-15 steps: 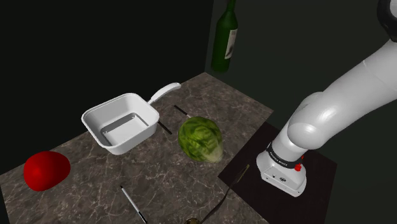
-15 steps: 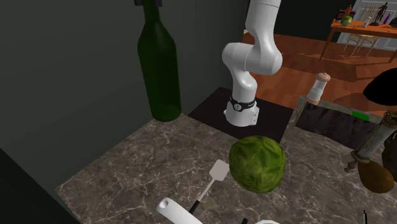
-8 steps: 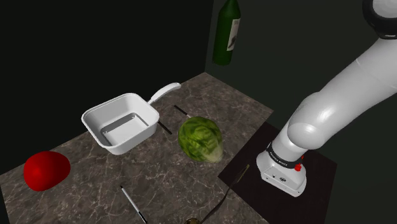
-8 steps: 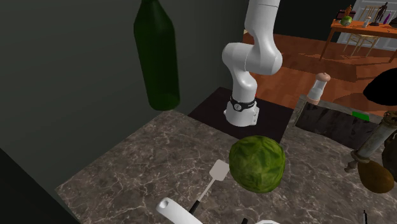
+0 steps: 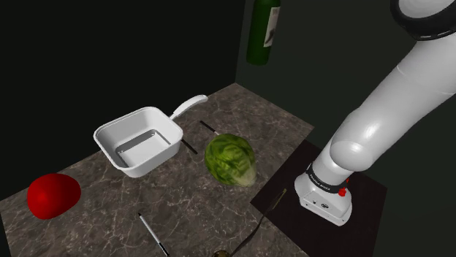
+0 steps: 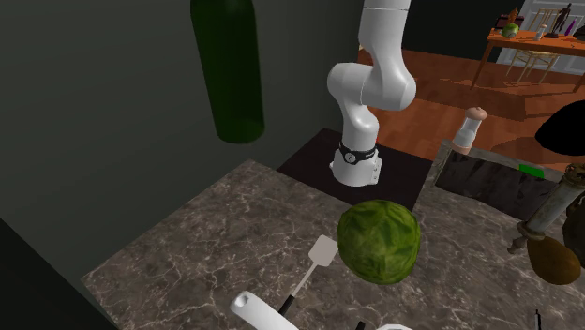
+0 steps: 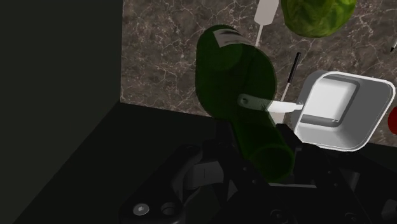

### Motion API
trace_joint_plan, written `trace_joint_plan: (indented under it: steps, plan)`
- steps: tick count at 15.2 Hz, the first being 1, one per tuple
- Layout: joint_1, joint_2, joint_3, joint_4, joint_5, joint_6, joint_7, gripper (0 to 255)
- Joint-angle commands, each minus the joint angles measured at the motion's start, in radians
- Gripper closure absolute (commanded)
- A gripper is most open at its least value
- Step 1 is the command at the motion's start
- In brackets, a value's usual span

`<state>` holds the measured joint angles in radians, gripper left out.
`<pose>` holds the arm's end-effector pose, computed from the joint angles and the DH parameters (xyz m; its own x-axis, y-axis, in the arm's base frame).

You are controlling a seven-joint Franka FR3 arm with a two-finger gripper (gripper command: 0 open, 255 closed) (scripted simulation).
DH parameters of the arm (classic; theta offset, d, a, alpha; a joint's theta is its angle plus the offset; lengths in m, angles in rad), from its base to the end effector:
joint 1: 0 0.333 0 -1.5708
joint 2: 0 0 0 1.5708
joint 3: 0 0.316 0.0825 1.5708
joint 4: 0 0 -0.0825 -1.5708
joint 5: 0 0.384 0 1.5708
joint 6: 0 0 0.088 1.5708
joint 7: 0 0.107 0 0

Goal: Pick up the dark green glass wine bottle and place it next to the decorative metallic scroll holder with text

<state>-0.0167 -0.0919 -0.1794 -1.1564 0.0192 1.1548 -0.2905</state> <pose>0.4374 -0.0920 0.8143 0.9903 0.1020 0.0947 0.1031 -0.9947 -0.0063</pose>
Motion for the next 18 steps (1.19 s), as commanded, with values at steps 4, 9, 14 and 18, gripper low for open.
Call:
trace_joint_plan:
  steps: [4, 9, 14, 18]
  plan:
    - [-0.012, 0.113, -0.016, 0.240, 0.028, -0.129, -0.010, 255]
    - [0.023, 0.003, 0.014, 0.140, 0.000, -0.136, 0.039, 255]
    - [0.055, -0.198, 0.084, -0.077, -0.026, -0.116, 0.129, 255]
    - [0.066, -0.324, 0.139, -0.190, -0.021, -0.130, 0.198, 255]
